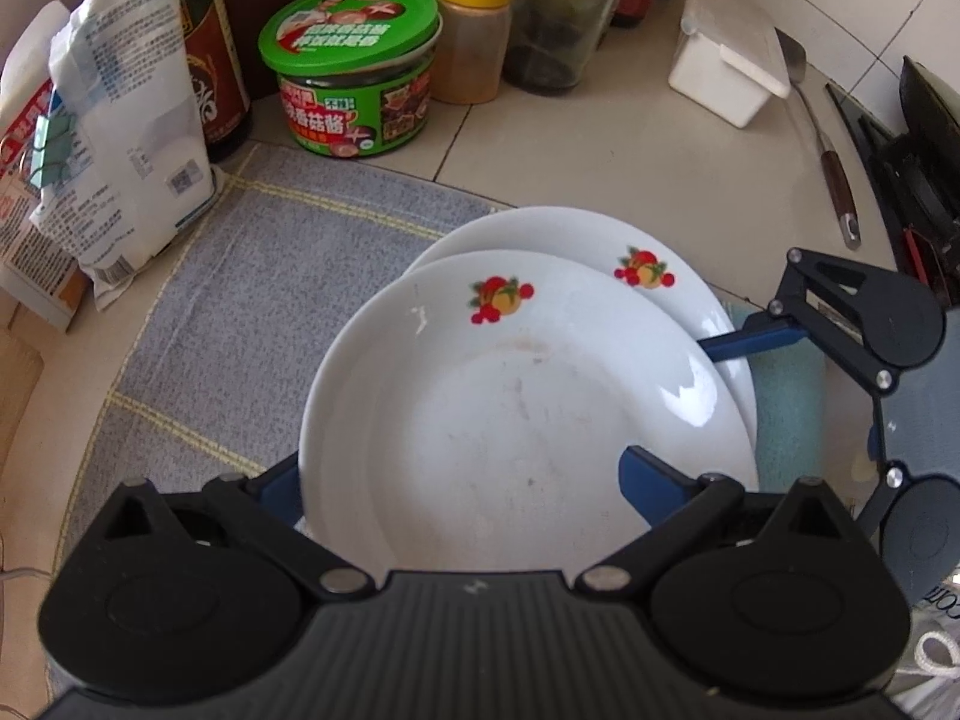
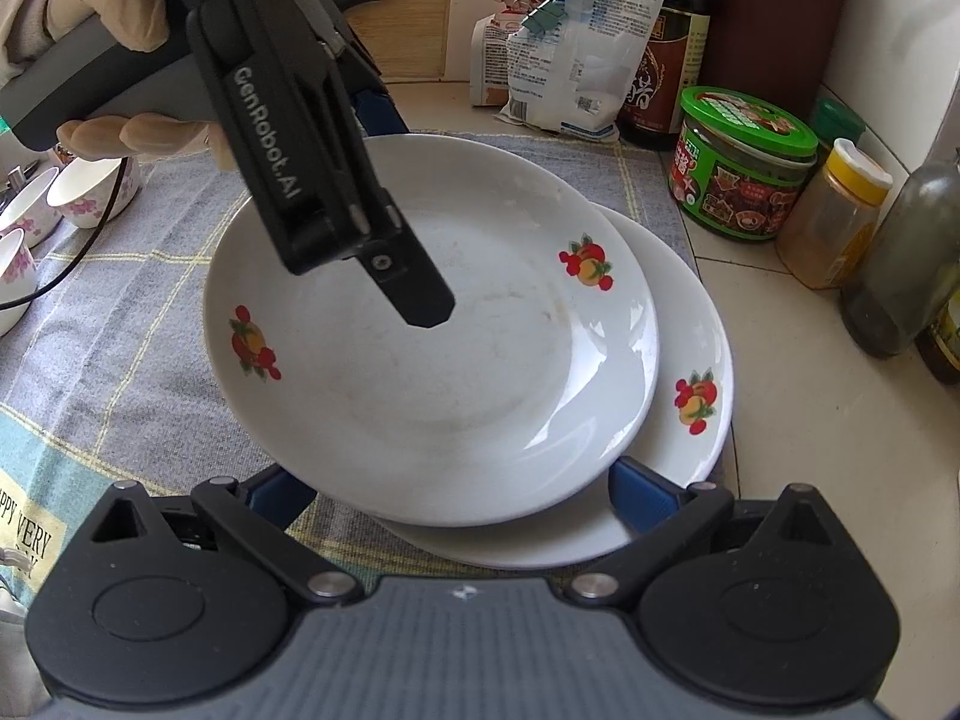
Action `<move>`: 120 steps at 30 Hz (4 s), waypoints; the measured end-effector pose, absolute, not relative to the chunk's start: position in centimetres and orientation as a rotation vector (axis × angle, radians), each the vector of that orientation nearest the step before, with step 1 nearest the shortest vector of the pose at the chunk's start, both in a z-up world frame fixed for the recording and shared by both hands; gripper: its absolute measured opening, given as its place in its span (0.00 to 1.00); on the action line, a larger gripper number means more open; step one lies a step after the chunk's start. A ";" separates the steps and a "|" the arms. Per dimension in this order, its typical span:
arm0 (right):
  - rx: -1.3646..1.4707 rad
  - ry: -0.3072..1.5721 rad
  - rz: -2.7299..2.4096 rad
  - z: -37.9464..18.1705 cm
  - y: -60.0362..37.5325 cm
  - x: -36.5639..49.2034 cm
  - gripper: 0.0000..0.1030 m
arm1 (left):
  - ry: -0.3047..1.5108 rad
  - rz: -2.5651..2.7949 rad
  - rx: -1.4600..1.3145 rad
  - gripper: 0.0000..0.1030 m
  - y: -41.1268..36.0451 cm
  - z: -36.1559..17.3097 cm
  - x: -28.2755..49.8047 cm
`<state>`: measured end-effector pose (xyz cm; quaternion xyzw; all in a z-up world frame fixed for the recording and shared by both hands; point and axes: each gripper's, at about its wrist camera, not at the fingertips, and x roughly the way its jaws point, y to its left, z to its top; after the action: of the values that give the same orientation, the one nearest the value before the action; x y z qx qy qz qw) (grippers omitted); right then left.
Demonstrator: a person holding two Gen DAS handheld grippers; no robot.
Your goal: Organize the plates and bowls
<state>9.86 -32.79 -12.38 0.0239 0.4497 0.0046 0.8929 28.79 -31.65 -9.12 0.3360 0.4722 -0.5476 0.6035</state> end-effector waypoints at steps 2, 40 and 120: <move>0.050 0.933 0.010 -12.4 -32.8 9.8 1.00 | 1.091 -1.271 0.774 0.99 -31.4 -9.0 28.8; 0.032 0.929 -0.007 -11.8 -32.4 9.2 1.00 | 1.065 -1.301 0.699 0.99 -28.9 -7.6 28.4; 0.063 0.734 0.099 -7.4 -27.4 13.6 1.00 | 0.559 -0.623 0.214 0.99 -6.7 0.4 16.9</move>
<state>13.56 -27.45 -7.35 0.0308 0.3587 0.0482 0.9317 16.89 -6.71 0.39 0.1039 0.2710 -0.3018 0.9081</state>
